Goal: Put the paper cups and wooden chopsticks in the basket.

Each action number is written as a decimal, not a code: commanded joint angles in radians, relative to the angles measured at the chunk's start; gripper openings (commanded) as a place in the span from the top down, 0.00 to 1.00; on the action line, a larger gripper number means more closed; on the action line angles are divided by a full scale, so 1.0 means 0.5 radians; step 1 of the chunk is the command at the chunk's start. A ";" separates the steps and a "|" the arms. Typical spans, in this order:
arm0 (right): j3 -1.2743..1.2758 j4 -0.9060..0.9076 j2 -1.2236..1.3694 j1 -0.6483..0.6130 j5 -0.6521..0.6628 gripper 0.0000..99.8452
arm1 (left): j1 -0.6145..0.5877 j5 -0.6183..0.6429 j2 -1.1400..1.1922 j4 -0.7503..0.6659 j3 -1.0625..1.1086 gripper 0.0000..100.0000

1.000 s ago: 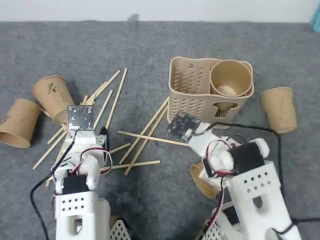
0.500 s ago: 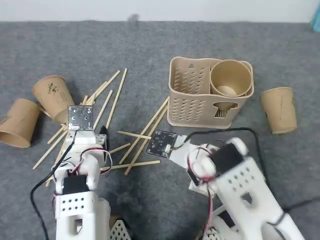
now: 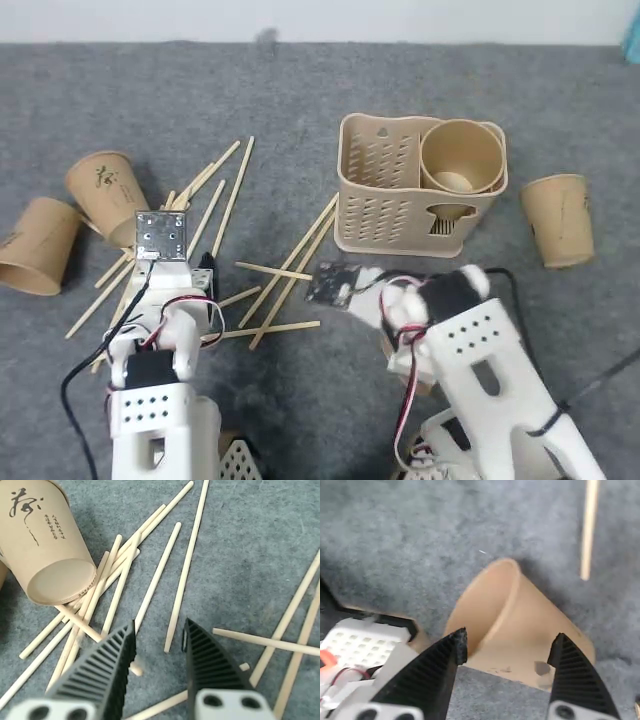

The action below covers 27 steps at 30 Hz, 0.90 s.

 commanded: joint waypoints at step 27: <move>0.025 -0.775 0.008 1.613 0.227 0.97 | -0.009 -0.095 -0.028 0.003 -0.020 0.86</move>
